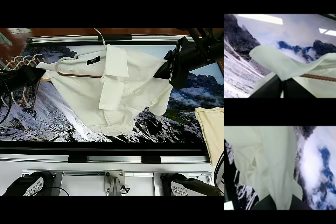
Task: Fold the shirts.
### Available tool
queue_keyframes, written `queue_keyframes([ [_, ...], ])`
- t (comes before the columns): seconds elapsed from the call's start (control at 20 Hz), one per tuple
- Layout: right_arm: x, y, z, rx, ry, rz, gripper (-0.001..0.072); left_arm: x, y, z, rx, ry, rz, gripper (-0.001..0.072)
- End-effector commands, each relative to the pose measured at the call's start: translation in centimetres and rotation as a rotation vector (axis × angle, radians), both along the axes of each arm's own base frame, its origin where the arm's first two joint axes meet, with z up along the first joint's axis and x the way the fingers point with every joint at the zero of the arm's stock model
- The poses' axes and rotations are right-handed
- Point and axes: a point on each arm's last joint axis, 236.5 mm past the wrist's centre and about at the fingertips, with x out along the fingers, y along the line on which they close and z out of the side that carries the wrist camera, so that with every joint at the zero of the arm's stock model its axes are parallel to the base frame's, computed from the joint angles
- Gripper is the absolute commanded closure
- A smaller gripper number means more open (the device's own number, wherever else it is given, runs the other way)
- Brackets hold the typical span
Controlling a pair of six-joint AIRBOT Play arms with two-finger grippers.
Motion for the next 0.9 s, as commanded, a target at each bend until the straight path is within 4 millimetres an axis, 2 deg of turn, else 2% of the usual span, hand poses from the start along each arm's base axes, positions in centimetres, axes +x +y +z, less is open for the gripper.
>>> queue_keyframes([
  [0.0, 0.2, -0.2, 0.0, -0.004, -0.003, -0.009, 0.0643, -0.1, 0.2, -0.3, 0.037, -0.002, -0.010, 0.0645],
  [0.25, 0.7, -0.5, -0.1, -0.014, -0.018, -0.028, 0.0643, -0.2, 0.2, -0.3, 0.070, -0.020, -0.030, 0.0645],
  [0.45, 1.0, -1.1, -0.4, -0.042, -0.020, -0.047, 0.0643, -0.5, -1.8, 1.6, -0.038, -0.057, -0.080, 0.0645],
  [0.7, 1.0, 0.9, -2.1, -0.063, 0.019, 0.005, 0.0643, -1.3, -4.8, 3.8, -0.151, -0.093, -0.151, 0.0645],
  [0.85, 2.1, 2.5, -3.4, -0.056, 0.051, -0.023, 0.0643, -2.1, -6.7, 5.5, -0.143, -0.137, -0.209, 0.0645],
])
